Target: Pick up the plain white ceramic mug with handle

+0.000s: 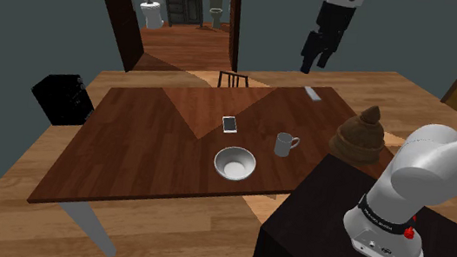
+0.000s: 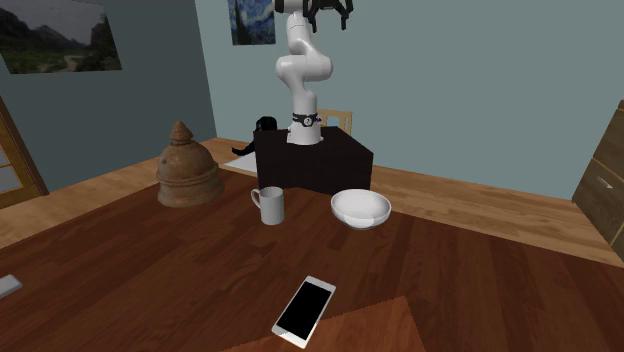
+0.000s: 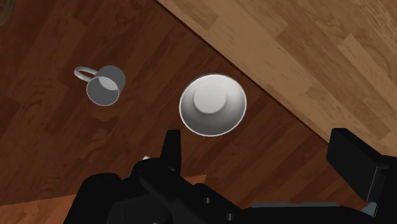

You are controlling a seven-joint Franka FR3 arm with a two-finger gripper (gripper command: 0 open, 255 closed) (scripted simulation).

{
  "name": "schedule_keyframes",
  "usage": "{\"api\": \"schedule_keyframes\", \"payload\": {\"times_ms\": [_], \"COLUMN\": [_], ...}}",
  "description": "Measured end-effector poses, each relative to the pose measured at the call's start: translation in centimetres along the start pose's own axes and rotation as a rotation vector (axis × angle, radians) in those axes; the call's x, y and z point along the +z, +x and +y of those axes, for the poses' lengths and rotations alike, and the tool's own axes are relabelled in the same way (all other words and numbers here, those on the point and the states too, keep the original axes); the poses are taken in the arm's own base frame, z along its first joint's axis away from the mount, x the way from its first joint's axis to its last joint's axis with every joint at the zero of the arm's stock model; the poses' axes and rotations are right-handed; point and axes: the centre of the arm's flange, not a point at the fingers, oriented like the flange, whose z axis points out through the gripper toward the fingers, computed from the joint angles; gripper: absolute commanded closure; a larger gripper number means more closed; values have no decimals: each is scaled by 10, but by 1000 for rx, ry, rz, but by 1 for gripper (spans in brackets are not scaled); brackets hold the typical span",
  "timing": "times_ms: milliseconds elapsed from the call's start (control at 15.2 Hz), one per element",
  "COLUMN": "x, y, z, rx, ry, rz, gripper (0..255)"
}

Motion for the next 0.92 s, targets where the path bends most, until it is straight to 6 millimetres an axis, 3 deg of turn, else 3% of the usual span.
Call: {"api": "schedule_keyframes", "payload": {"times_ms": [264,924], "x": [22,140], "y": [6,27], "z": [9,67], "rx": [-9,-54], "ry": [-5,-28], "rz": [-2,-11], "gripper": [0,0]}}
